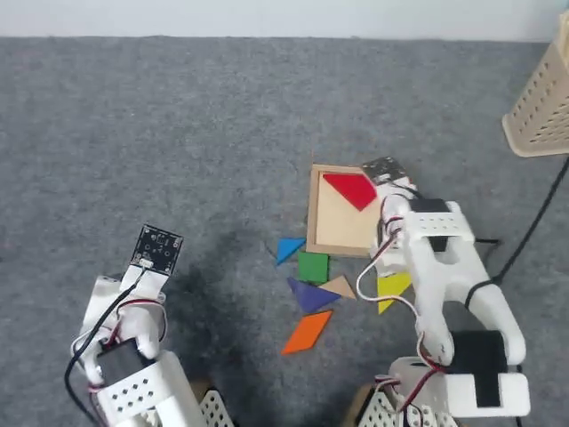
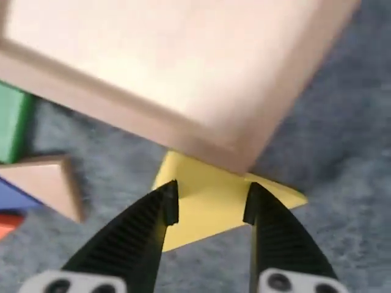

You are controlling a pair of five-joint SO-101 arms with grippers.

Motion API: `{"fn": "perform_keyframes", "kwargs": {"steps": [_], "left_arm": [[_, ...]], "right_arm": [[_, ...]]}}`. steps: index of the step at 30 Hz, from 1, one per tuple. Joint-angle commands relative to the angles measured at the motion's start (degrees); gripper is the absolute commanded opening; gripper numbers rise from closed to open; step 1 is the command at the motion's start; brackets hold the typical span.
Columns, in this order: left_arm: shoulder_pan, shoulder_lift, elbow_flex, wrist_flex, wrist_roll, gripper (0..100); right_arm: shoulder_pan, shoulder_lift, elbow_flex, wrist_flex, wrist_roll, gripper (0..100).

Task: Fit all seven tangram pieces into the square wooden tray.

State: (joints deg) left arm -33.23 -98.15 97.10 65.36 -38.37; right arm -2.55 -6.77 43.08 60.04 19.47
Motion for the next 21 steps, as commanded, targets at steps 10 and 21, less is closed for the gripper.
{"fn": "perform_keyframes", "kwargs": {"steps": [10,21], "left_arm": [[-0.09,0.26,-0.22,0.18,-0.88,1],[-0.09,0.26,-0.22,0.18,-0.88,1]], "right_arm": [[2.24,-0.84,-7.65,11.38,-0.88,19.4],[-15.34,0.40,-6.07,11.82,-11.43,19.5]]}}
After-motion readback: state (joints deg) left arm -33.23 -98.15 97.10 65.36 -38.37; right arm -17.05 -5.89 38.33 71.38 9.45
